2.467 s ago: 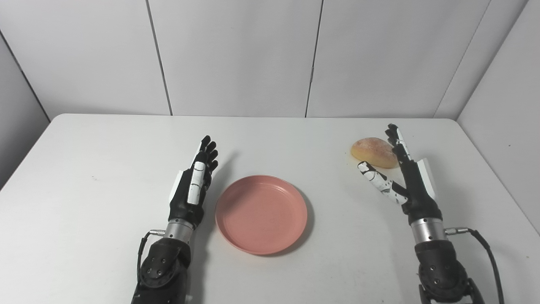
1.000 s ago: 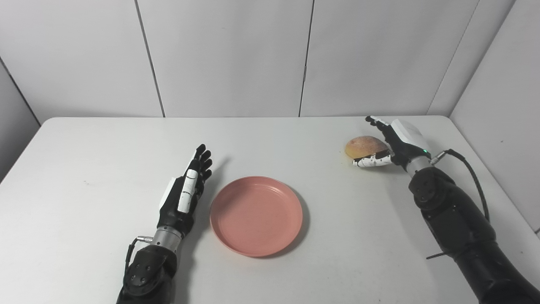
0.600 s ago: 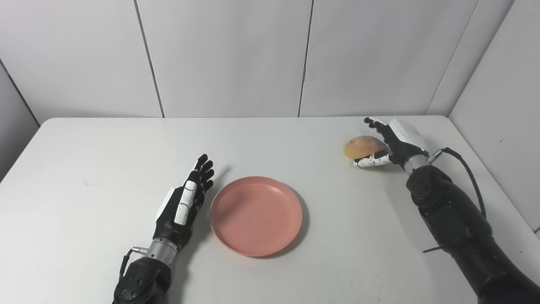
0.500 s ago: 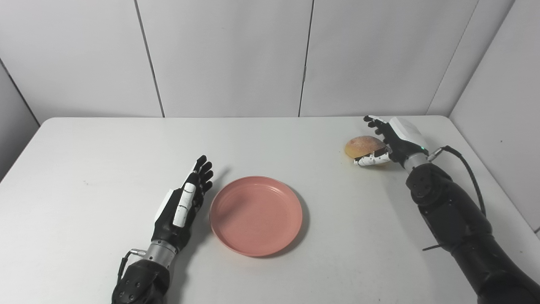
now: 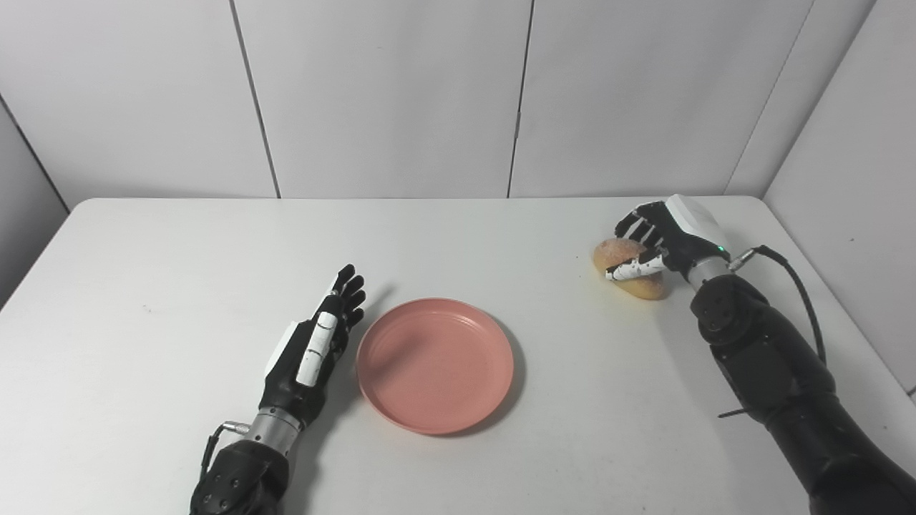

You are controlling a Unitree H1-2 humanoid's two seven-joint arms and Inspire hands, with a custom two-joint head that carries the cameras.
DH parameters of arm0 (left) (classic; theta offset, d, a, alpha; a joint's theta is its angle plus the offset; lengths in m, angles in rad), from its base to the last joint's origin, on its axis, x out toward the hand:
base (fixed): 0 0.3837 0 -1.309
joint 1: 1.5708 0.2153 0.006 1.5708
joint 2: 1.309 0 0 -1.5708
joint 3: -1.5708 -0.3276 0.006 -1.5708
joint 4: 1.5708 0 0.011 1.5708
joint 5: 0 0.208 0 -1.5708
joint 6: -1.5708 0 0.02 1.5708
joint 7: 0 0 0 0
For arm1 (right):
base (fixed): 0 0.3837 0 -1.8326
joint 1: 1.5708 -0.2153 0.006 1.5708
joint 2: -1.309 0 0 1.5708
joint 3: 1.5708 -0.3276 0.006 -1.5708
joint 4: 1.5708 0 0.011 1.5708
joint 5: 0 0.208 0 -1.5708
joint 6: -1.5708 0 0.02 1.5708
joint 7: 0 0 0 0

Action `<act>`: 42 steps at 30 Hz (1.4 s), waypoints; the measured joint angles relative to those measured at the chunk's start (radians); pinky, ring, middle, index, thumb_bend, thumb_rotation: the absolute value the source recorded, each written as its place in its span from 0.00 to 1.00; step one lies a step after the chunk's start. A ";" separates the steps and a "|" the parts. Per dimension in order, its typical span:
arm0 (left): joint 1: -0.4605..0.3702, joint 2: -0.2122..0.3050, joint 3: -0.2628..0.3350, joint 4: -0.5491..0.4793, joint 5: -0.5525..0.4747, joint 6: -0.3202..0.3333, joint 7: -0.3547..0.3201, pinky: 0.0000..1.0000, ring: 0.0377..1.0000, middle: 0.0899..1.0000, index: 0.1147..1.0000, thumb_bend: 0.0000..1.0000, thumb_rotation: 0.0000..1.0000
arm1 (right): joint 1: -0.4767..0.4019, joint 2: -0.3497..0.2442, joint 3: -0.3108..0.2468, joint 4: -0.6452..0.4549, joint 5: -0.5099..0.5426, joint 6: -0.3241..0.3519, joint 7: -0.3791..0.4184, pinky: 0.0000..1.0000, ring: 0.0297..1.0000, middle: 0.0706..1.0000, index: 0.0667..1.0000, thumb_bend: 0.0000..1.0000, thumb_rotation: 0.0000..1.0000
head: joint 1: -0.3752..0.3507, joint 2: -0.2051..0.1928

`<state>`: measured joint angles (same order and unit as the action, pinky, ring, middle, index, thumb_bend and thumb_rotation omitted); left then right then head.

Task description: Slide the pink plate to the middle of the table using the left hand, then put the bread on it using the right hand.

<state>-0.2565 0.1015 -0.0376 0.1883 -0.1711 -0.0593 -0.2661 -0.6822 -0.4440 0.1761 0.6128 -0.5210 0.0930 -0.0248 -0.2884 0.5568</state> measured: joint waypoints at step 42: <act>-0.009 -0.017 0.006 0.013 0.018 -0.040 0.019 1.00 1.00 1.00 0.98 0.70 0.97 | 0.090 0.220 -0.014 -0.396 0.082 -0.156 -0.073 0.34 0.38 0.45 0.51 0.51 0.00 | 0.031 0.009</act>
<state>-0.2653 0.0845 -0.0320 0.2016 -0.1528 -0.0998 -0.2468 -0.5920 -0.2242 0.1624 0.2164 -0.4386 -0.0634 -0.0973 -0.2577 0.5660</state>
